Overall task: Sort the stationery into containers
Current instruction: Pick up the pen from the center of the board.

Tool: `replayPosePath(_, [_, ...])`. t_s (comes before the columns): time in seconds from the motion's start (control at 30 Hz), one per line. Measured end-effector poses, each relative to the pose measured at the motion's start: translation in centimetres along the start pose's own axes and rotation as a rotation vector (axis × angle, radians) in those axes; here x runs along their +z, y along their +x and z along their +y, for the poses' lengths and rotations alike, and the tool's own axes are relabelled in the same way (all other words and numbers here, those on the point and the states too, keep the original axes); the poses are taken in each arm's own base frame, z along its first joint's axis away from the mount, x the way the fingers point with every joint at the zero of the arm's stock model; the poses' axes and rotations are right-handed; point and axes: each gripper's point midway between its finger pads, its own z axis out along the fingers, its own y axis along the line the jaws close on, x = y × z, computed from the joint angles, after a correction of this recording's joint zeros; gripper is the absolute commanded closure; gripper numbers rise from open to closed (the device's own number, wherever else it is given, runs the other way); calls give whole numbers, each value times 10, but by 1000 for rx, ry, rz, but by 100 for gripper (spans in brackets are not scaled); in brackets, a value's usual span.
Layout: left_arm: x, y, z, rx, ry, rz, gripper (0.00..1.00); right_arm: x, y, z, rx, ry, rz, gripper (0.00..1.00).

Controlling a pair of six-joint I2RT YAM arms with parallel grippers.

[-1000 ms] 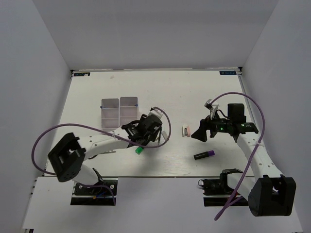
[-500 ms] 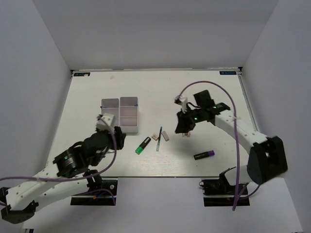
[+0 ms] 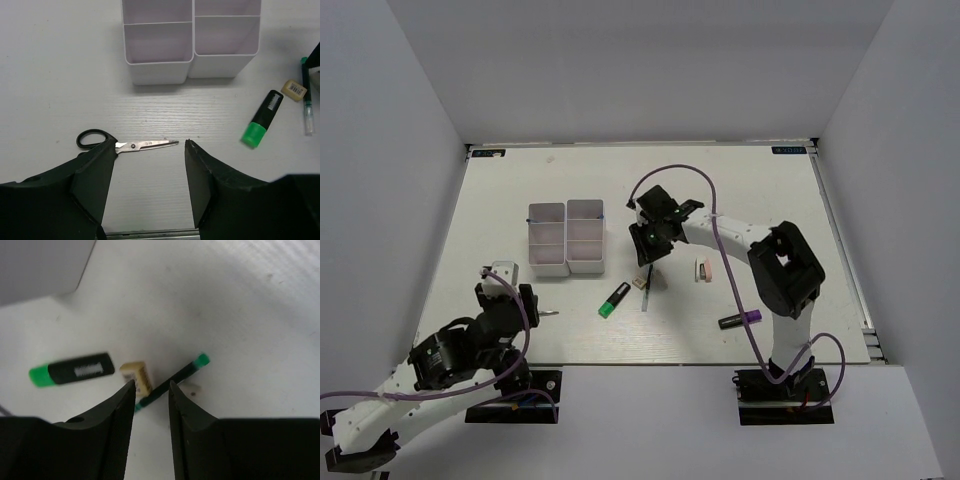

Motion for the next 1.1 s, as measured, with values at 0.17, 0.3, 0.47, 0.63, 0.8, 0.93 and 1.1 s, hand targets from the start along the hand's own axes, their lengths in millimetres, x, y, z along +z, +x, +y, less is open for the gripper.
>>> replayPosePath(0.17, [1, 4, 2, 16, -8, 9, 32, 15, -9, -17, 76, 94, -10, 64])
replayPosePath(0.3, [3, 9, 2, 21, -10, 12, 31, 20, -6, -23, 107, 125, -4, 64])
replayPosePath(0.47, [5, 14, 3, 32, -9, 18, 31, 23, -3, -26, 131, 144, 2, 63])
replayPosePath(0.63, [5, 13, 1, 28, -6, 14, 31, 24, -3, -26, 139, 146, 2, 61])
replayPosePath(0.8, [5, 13, 2, 26, -4, 11, 30, 27, 0, -28, 145, 151, 11, 61])
replayPosePath(0.93, [5, 14, 2, 13, 3, 1, 30, 29, 6, -32, 144, 166, 21, 61])
replayPosePath(1.1, [5, 14, 2, 11, 5, 0, 30, 23, 3, -35, 137, 190, 2, 61])
